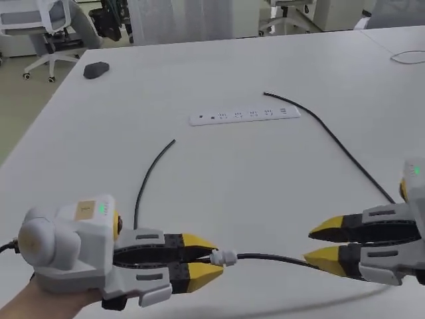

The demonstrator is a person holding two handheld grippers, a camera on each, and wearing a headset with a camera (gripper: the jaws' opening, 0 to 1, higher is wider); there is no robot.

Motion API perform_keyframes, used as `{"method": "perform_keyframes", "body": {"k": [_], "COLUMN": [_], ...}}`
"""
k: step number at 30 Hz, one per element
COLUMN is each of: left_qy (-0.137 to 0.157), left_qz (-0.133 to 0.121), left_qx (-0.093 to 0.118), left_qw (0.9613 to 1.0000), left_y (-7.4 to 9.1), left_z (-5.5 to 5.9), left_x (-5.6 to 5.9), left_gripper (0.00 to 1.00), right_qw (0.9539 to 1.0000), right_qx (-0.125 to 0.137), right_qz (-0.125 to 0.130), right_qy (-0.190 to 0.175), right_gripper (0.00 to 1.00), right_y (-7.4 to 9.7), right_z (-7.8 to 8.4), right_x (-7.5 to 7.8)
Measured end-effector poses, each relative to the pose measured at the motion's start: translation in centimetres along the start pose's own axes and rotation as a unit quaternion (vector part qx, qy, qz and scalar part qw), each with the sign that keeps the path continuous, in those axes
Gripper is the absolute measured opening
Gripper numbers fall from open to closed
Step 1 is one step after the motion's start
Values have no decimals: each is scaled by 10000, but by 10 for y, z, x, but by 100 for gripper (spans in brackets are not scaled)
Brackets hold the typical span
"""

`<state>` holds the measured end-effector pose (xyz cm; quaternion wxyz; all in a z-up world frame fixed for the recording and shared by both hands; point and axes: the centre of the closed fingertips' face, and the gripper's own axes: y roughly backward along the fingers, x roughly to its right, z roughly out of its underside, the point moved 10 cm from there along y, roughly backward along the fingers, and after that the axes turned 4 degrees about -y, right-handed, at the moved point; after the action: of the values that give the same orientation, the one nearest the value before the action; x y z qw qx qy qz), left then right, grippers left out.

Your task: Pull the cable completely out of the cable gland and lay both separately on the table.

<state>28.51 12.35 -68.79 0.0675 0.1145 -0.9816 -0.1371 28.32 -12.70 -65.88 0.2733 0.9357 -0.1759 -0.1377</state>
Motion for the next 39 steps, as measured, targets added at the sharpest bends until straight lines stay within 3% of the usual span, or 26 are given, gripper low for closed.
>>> {"method": "perform_keyframes", "body": {"k": [2,5,12,14,17,22,26,39], "left_qy": [3,3,-46,-60,-99,-113,-101,-153], "left_qz": [2,10,87,103,96,134,181,229], "left_qx": [-6,-20,-71,-66,-43,-104,-169,-265], "left_qw": [10000,10000,9999,9999,9999,9998,9996,9993], "left_y": [0,0,-3,-3,-4,-6,-8,-8], "left_z": [0,-1,-2,-4,-6,-4,-2,3], "left_x": [0,1,3,3,3,3,5,10], "left_gripper": [15,15,15,15,15,15,15,15], "right_qw": [9998,9990,9966,9940,9943,9930,9919,9919], "right_qx": [17,25,-64,-144,-211,-337,-453,-653], "right_qz": [-70,-405,-628,-504,-667,-618,-677,-539], "right_qy": [164,169,527,958,807,944,974,947], "right_gripper": [13,13,10,7,7,1,0,0], "right_y": [-9,-19,-39,-43,-48,-53,-54,-47], "right_z": [-6,-14,-25,-25,-23,-22,-19,-7], "right_x": [-5,-10,-14,-13,-17,-18,-21,-23]}}
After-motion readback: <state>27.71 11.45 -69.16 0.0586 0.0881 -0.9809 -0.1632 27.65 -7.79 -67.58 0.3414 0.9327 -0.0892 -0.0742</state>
